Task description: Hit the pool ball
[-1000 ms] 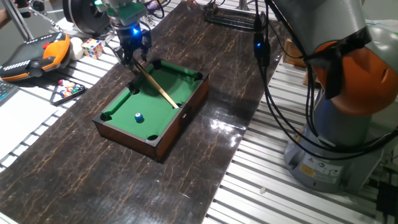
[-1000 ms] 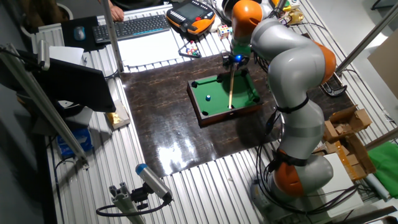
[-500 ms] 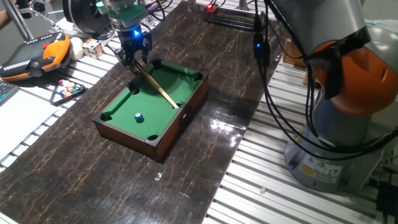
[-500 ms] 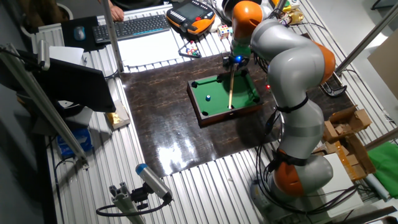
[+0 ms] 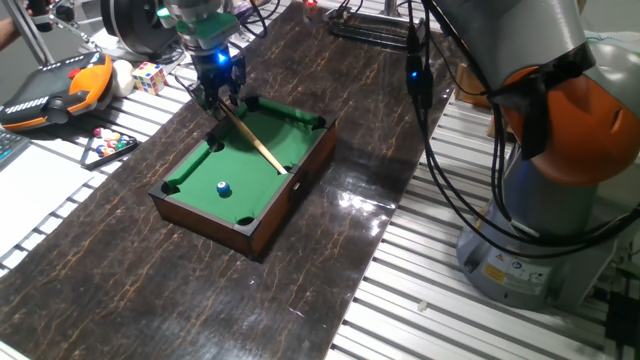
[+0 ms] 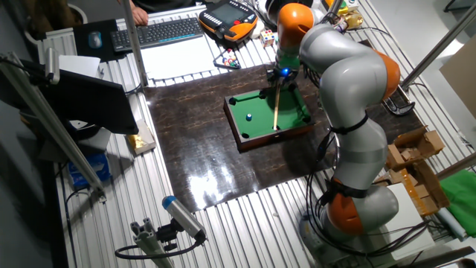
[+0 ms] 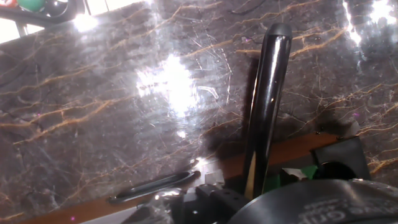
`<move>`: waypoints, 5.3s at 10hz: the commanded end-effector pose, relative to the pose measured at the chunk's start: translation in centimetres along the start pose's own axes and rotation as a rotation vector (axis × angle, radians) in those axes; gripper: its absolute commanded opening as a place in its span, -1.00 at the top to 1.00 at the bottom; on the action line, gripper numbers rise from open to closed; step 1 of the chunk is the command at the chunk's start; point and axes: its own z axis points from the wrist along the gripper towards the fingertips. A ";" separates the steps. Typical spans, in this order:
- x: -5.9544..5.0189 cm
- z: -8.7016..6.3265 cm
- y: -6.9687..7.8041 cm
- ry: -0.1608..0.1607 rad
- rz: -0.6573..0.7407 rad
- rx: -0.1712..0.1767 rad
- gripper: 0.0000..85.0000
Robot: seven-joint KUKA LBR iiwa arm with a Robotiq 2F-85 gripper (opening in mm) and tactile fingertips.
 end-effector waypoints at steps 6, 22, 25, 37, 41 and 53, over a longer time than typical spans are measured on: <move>0.1 0.5 -0.2 -0.010 -0.018 0.001 0.27; -2.5 -4.3 -2.3 0.004 0.412 -0.038 0.98; -2.8 -4.7 -2.6 0.019 0.567 -0.069 0.98; -3.0 -5.3 -3.1 -0.127 0.693 -0.033 0.98; -2.7 -5.2 -2.7 -0.139 0.694 -0.032 0.98; 2.7 -6.2 1.7 -0.049 0.612 -0.004 0.98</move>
